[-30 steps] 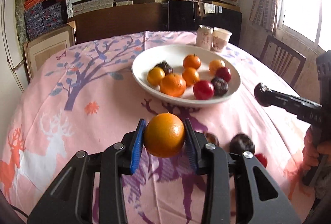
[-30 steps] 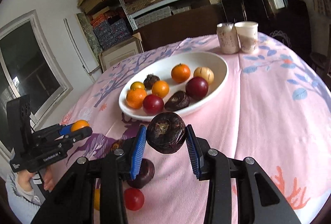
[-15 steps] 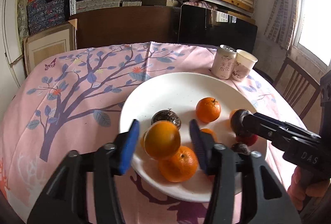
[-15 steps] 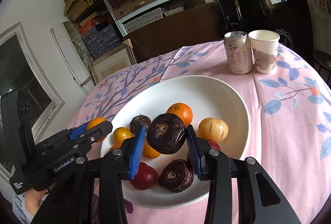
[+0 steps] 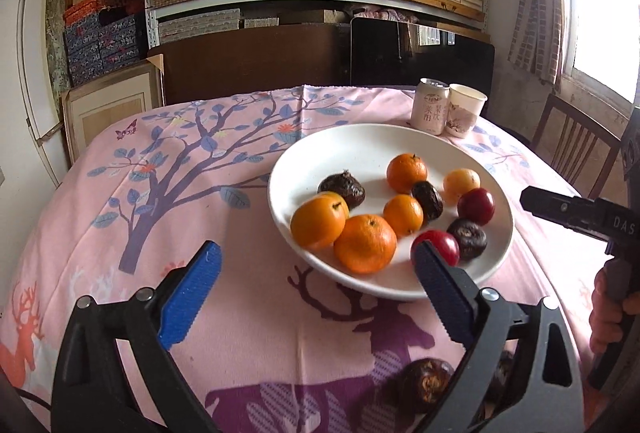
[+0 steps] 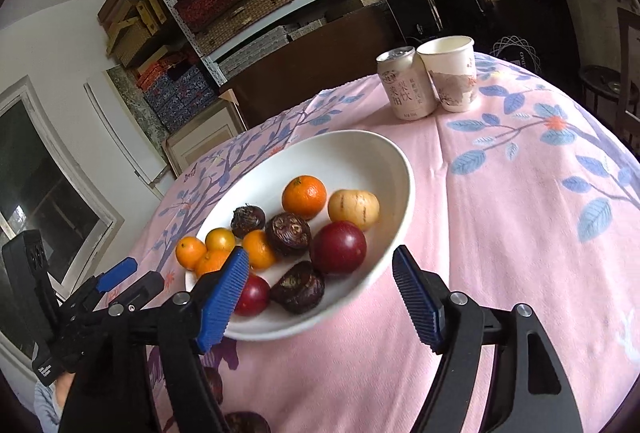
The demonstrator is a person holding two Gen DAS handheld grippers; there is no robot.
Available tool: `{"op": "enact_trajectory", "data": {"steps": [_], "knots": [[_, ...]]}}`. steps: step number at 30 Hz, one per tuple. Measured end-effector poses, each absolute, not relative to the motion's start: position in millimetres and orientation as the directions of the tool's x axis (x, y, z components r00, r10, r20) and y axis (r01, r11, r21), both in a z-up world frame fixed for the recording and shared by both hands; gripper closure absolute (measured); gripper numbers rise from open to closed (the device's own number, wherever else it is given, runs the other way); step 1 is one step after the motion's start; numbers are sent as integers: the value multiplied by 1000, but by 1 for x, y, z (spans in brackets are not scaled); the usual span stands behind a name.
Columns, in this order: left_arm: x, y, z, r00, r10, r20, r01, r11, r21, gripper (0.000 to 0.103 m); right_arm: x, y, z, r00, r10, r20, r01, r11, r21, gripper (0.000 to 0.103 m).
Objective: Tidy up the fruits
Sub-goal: 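Grasp a dark brown fruit with the left tool while the right tool grasps another dark fruit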
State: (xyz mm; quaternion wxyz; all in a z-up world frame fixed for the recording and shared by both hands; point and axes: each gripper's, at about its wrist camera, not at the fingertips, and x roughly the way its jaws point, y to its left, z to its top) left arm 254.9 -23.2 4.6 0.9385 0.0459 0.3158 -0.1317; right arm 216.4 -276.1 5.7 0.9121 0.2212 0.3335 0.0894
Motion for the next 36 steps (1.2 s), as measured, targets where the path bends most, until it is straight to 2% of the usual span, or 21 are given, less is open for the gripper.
{"op": "enact_trajectory", "data": {"steps": [9,22,26,29,33,36], "knots": [[213,-33,-16,741,-214,-637,334,940,74,6,176,-286,3,776,310,-550,3,869,494,16],[208,-53,-28,683,-240,-690,418,903,99,5,176,-281,-3,753,312,-579,1,880,475,15],[213,-59,-37,651,-207,-730,424,897,125,5,175,-279,-2,753,313,-579,-3,881,472,15],[222,-52,-41,610,-232,-758,429,901,69,4,175,-279,-2,752,312,-581,-2,882,472,15],[229,-33,-37,707,-42,-706,282,932,227,4,175,-278,-1,752,313,-580,-2,881,473,15],[232,-14,-30,715,-42,-698,229,957,177,4,173,-277,0,754,322,-573,-12,878,478,15]]}}
